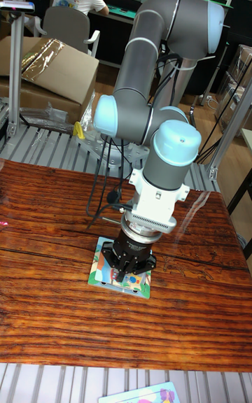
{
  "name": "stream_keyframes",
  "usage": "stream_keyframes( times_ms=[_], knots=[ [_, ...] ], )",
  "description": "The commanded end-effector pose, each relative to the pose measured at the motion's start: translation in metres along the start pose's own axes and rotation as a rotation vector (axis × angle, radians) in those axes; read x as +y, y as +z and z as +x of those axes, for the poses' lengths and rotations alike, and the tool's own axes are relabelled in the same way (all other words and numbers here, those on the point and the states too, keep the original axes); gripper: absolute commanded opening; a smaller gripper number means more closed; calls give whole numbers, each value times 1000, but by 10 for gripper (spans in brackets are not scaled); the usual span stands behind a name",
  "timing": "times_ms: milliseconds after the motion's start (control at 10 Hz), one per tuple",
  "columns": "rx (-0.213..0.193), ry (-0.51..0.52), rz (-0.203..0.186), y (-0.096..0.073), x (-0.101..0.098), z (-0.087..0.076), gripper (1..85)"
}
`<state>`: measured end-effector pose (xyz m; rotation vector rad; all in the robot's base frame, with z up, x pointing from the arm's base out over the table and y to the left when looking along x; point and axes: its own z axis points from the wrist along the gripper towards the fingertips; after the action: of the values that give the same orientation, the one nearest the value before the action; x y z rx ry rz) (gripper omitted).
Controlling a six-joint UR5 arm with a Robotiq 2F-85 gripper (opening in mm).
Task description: Assemble one piece of a puzzle
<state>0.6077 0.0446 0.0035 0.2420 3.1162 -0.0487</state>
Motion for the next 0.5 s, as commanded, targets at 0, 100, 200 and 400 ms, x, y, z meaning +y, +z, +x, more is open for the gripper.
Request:
stream_keyframes(
  times_ms=[0, 100, 200, 400],
  knots=[
    [10, 8, -6, -4, 0, 2, 13],
    [31, 5, -2, -14, -3, 6, 13],
    [45, 2, -2, -23, -4, 9, 13],
    [28, 8, -1, -11, -4, 4, 13]
  ],
)
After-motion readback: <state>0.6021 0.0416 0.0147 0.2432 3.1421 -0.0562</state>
